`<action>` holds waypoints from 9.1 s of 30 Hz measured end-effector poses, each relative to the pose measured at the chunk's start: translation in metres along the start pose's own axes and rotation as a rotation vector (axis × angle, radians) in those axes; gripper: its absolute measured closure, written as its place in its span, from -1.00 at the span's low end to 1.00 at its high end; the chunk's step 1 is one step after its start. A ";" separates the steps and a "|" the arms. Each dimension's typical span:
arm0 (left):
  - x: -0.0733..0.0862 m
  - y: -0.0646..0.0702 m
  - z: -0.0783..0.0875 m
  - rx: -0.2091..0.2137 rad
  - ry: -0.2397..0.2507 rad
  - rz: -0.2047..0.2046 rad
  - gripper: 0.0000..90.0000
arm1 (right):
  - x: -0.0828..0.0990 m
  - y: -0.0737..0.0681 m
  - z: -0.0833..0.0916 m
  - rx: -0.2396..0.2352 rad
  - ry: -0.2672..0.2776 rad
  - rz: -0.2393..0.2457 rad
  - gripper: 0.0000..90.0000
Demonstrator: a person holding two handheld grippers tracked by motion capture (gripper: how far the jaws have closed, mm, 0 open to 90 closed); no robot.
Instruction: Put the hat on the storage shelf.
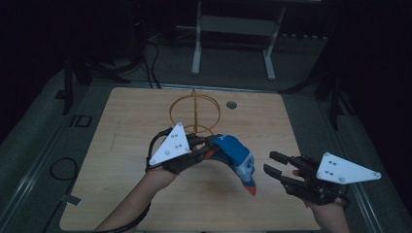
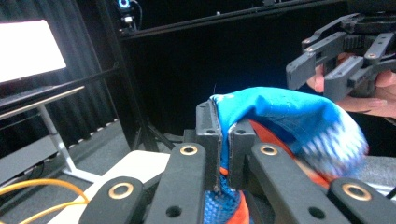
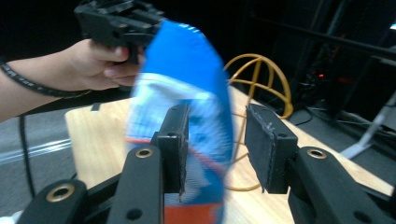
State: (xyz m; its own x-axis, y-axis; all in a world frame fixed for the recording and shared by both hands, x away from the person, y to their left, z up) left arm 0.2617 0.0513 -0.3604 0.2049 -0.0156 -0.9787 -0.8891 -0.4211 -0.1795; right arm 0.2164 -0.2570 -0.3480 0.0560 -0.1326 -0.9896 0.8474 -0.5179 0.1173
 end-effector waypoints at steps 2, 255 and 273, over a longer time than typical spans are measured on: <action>0.000 -0.001 0.003 0.013 0.017 0.013 0.94 | 0.000 0.002 0.002 0.005 0.004 -0.012 0.33; 0.186 0.029 0.168 -0.414 -0.267 0.225 -0.96 | 0.188 0.027 -0.134 -0.203 -0.293 -0.161 -0.69; 0.187 0.030 0.167 -0.418 -0.272 0.226 -0.96 | 0.213 0.035 -0.103 -0.136 -0.347 -0.171 -0.69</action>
State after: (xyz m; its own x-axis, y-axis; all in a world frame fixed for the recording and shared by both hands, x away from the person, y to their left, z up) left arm 0.2049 0.1868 -0.5652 -0.1347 0.0641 -0.9888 -0.6488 -0.7599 0.0392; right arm 0.3122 -0.2167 -0.5633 -0.2531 -0.3437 -0.9043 0.8924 -0.4438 -0.0811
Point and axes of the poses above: each handheld gripper's, and its own axes: z roughly backward along the jaws, x roughly out of its underside, y roughly to its right, the point moved 2 cm from there along -z, roughly forward along the jaws, and after that the axes turned 9 degrees about y, right-handed, at the moved point
